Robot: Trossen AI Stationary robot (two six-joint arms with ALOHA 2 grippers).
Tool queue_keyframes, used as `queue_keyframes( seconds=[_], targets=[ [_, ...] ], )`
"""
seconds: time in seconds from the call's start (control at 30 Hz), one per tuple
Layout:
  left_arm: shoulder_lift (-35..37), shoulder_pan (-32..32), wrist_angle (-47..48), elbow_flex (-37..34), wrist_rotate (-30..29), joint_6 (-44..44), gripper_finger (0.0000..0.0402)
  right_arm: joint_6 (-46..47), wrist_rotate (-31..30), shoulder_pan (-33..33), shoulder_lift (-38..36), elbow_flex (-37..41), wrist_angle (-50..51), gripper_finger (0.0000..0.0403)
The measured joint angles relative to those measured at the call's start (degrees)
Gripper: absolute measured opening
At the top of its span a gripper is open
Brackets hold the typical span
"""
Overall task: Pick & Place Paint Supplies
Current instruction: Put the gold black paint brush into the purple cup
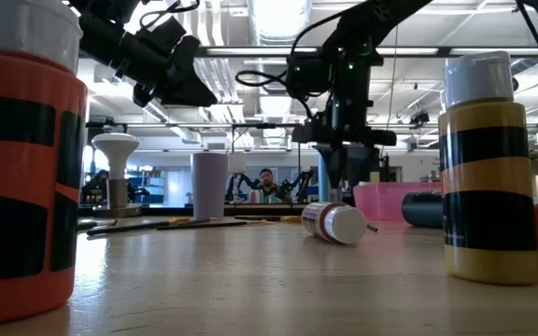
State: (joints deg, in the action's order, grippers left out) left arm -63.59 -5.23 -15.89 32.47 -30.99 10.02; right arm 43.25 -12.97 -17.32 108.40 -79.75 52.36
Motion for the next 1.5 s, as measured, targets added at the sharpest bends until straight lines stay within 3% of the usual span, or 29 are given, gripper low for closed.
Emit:
queue_keyframes(
  seconds=[0.1, 0.37, 0.63, 0.9, 1.13, 1.5],
  targets=[
    [0.1, 0.0, -0.6, 0.0, -1.0, -0.7, 0.0094, 5.7, -5.1, 1.5, 0.0, 0.5, 0.1, 0.0188],
    [0.1, -0.2, -1.3, 0.0, -2.6, -3.1, 0.0094, 19.6, -8.5, 4.9, 0.0, 2.5, -1.3, 0.0179],
    [0.1, -1.2, -8.0, 0.0, -2.7, -10.1, 0.0094, 30.9, -13.2, 6.3, 0.1, 7.8, -3.2, 0.0165],
    [0.1, -1.9, -13.5, 0.0, -2.7, -14.4, 0.0094, 32.6, -16.6, 6.6, 0.1, 11.5, -11.7, 0.0173],
    [0.1, -1.9, -15.6, 0.0, -2.7, -16.2, 0.0094, 37.5, -18.4, 7.4, 0.1, 15.2, -13.1, 0.0182],
    [0.1, -1.9, -16.3, 0.0, -2.7, -16.3, 0.0094, 36.0, -19.1, 7.6, 0.1, 21.4, -27.8, 0.0141]
  ],
)
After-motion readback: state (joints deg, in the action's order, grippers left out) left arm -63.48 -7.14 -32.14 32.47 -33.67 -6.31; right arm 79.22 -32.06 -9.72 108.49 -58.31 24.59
